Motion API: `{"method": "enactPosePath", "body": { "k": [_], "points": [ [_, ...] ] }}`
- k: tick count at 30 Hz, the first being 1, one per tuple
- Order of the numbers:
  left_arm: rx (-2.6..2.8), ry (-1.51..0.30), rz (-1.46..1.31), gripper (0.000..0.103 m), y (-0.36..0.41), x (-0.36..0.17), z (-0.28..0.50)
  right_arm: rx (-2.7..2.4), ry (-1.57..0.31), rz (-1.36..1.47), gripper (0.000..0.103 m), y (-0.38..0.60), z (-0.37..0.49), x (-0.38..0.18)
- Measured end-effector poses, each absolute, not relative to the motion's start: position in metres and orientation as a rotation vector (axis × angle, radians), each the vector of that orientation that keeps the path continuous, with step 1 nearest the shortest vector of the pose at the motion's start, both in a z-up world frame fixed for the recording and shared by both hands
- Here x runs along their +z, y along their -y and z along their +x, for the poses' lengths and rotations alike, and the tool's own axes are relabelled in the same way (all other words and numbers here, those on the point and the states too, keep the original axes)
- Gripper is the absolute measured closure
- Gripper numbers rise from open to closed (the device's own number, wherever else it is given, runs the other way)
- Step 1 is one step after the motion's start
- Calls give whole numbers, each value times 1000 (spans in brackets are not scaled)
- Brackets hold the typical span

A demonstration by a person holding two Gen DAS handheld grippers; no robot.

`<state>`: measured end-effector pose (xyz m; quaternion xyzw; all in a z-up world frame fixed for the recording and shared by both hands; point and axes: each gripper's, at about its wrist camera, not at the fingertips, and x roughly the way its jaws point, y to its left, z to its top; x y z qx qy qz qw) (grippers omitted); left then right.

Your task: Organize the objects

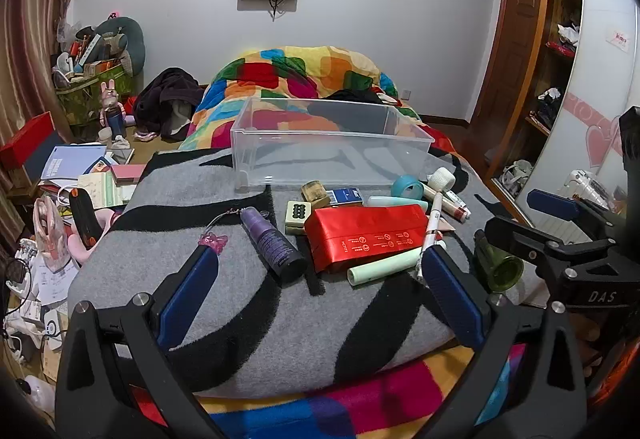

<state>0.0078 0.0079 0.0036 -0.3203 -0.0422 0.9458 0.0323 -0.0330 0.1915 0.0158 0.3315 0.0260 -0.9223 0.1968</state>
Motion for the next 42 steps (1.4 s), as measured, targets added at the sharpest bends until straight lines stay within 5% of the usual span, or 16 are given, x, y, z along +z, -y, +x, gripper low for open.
{"method": "enactPosePath", "body": {
  "k": [42],
  "points": [
    [2906,145,-984,0,-6,5,7,-2579,-68,924,0,-189,-30,17]
  ]
}}
